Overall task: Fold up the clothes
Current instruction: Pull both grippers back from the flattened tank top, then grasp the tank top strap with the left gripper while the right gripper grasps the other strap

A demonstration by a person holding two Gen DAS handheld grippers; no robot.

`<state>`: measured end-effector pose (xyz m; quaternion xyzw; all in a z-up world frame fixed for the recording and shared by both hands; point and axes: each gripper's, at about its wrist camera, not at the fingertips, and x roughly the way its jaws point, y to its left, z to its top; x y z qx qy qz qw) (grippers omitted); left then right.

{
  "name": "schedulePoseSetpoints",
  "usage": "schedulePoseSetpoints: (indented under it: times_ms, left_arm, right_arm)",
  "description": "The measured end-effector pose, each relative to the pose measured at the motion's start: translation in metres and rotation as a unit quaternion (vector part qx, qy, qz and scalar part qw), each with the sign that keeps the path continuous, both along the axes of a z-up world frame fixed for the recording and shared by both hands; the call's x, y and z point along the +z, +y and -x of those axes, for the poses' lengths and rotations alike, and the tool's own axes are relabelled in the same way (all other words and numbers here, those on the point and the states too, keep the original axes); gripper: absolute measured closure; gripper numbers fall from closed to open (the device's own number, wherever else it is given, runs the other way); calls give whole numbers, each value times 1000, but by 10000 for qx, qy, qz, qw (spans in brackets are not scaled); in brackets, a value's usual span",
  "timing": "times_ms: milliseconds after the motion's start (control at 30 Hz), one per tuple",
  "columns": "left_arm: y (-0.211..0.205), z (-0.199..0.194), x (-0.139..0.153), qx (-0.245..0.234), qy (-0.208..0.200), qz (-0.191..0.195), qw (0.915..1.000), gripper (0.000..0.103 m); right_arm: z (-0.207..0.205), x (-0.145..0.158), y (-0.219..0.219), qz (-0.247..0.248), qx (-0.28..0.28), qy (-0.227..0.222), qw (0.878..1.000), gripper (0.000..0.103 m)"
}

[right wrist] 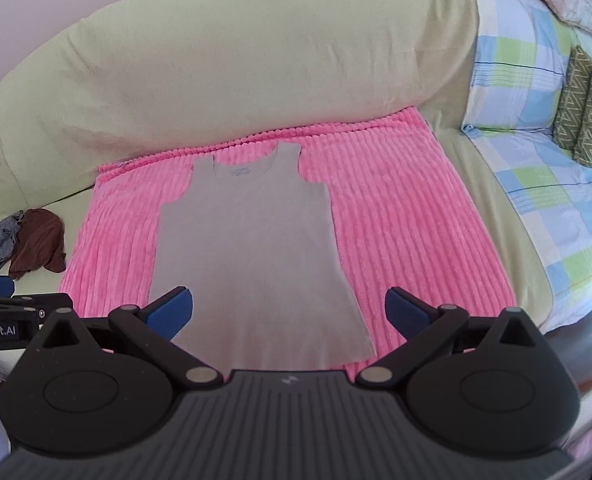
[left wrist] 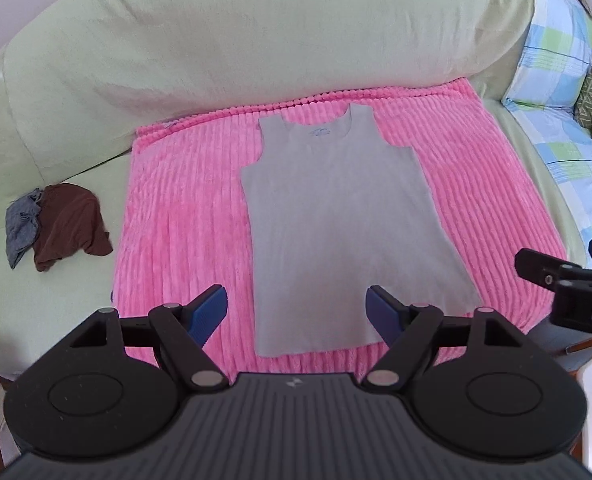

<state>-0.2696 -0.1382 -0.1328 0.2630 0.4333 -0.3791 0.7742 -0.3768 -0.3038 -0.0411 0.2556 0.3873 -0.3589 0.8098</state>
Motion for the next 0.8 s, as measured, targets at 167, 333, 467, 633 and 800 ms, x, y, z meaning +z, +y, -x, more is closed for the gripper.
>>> schedulePoseSetpoints:
  times_ms: [167, 333, 467, 633, 800]
  left_arm:
    - [-56, -61, -50, -344, -87, 28, 9994, 31]
    - [-131, -148, -122, -801, 86, -17, 9967, 87]
    - [-182, -210, -169, -911, -38, -42, 9958, 95]
    - [-242, -289, -211, -1069, -257, 26, 9939, 94]
    - [-282, -348, -245, -1310, -141, 25, 9913, 93]
  right_arm:
    - [-30, -48, -55, -229, 259, -101, 9994, 2]
    - [-78, -116, -133, -489, 648, -98, 9967, 16]
    - [-129, -167, -206, -502, 1174, -125, 9917, 59]
    - [-193, -209, -283, -369, 1560, -368, 9864, 63]
    - [-237, -238, -344, -272, 1577, -423, 9862, 60]
